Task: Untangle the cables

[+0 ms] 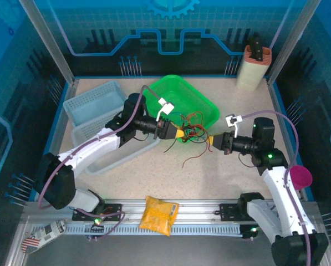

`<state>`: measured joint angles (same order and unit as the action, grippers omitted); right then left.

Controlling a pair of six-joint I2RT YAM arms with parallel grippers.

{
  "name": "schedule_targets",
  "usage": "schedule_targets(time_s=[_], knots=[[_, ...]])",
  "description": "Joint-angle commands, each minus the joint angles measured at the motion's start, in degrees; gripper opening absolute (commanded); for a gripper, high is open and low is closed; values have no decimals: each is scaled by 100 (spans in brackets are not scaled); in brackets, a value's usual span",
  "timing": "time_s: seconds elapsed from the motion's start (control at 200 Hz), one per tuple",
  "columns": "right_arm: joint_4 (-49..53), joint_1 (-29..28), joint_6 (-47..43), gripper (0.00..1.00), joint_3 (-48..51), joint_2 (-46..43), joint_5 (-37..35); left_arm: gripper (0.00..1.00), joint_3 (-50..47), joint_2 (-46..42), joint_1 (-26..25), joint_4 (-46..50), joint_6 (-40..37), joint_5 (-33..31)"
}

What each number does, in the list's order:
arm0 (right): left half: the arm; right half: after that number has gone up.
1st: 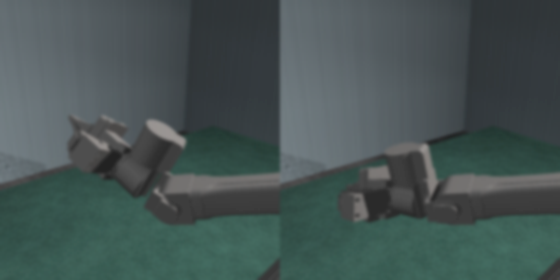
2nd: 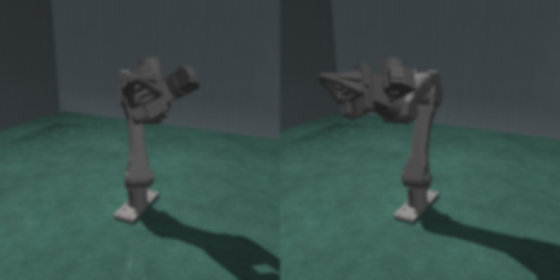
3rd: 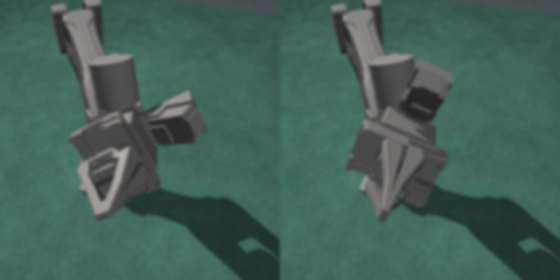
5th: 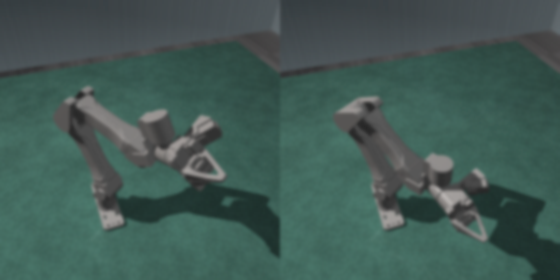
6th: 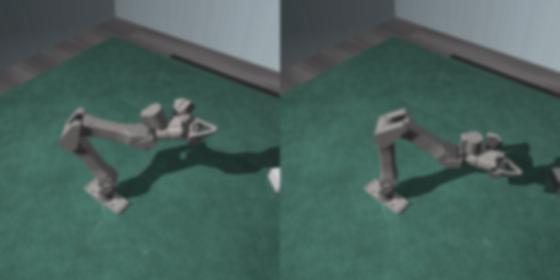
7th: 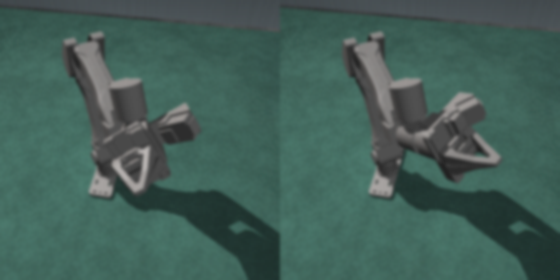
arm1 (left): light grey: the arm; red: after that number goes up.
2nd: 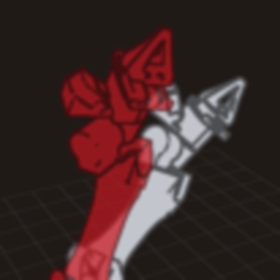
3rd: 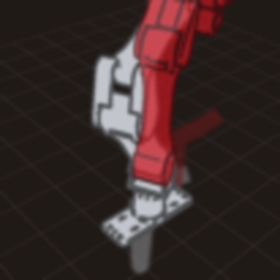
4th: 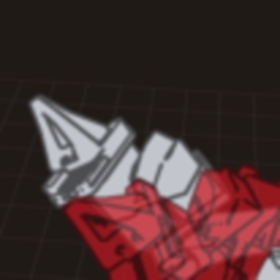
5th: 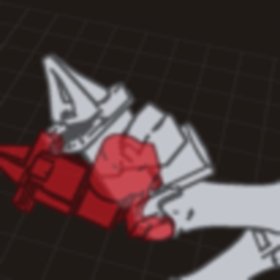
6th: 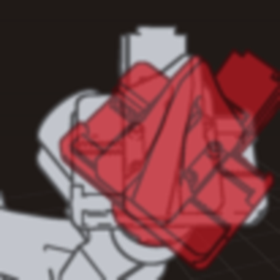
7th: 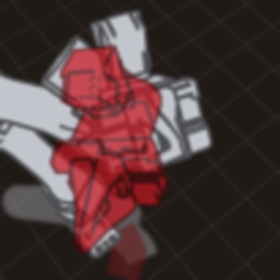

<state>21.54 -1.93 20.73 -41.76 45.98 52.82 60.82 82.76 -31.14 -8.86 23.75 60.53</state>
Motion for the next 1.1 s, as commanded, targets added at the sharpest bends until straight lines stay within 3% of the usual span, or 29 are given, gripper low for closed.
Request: schedule_targets(time_s=[0.0, 0.155, 0.405, 0.475, 0.605, 0.755, 0.88, 0.981, 1.096], knots=[[214, 395, 73, 0, -40, -117, -515, 0, -145, -281, 90, 239, -277, 178], [731, 938, 272, 0, -321, 111, -1293, 0, -267, -551, 153, 523, -514, 178], [1220, 1150, 558, 0, -638, 475, -2596, 0, -425, -905, 226, 699, -557, 159], [1194, 1157, 605, 0, -642, 496, -2663, 0, -478, -954, 234, 714, -573, 145], [850, 1147, 588, 0, -614, 583, -1954, 0, -526, -947, 235, 689, -561, 91], [1061, 1122, 444, 0, -667, 526, -2097, 0, -518, -861, 238, 698, -571, -39], [1172, 1140, 358, 0, -661, 352, -2107, 0, -433, -853, 240, 1287, -990, -615], [1403, 1156, 379, 0, -631, 78, -2507, 0, -426, -888, 331, 1432, -986, -990], [1672, 1224, 491, 0, -643, -283, -3227, 0, -539, -989, 508, 1111, -726, -868]])
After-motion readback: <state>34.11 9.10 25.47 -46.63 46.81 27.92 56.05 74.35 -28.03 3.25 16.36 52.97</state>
